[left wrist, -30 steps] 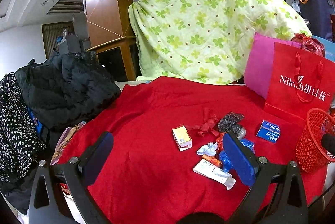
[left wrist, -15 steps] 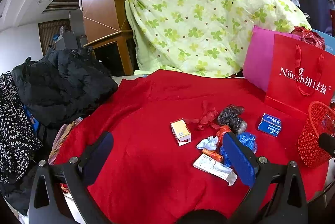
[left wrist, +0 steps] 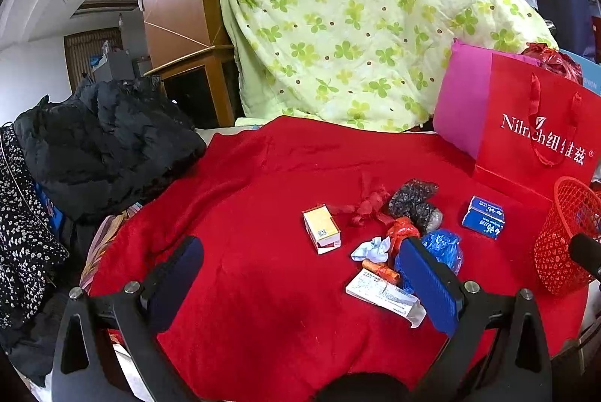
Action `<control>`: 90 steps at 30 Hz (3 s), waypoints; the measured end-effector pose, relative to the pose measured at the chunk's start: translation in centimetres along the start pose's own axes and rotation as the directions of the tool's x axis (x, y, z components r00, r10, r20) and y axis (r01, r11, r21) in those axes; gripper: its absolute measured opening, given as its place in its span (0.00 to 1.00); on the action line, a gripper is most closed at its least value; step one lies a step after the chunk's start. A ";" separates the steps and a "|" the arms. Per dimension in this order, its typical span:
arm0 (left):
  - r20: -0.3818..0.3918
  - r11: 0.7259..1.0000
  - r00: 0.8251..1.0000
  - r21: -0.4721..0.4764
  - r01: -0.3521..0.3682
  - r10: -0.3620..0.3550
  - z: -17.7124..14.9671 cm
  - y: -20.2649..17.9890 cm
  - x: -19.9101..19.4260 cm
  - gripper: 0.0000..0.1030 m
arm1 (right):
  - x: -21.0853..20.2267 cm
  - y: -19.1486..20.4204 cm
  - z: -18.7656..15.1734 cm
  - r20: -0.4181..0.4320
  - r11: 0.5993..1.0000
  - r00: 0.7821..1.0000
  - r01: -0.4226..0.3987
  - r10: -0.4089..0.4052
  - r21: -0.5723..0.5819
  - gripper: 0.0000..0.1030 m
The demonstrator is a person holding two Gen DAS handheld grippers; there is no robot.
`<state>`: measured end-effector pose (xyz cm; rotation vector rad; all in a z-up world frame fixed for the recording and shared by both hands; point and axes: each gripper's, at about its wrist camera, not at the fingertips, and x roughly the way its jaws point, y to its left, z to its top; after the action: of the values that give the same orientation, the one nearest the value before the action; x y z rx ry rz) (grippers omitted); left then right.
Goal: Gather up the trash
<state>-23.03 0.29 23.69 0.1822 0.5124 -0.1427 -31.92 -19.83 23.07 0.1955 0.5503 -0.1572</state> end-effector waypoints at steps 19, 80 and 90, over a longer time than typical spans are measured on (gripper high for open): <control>-0.031 1.000 0.999 -0.007 0.008 -0.009 -0.6 0.5 1.6 1.00 | 1.9 1.5 0.0 -0.023 1.000 1.000 -0.014 0.014 -0.024 1.00; -0.476 0.965 0.839 -0.124 0.232 -0.263 -7.9 -8.1 19.8 1.00 | 12.7 -6.5 -1.0 -0.091 0.969 0.977 -0.176 0.193 0.171 0.41; -0.546 0.949 0.783 -0.260 0.180 -0.298 -10.2 -8.3 22.4 0.63 | 7.9 -10.1 -1.1 0.001 0.971 0.988 -0.150 0.153 0.186 0.41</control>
<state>-10.06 -7.65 2.68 -0.0424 1.1646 -0.2900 -27.85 -30.18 16.54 0.4198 0.5316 -0.0583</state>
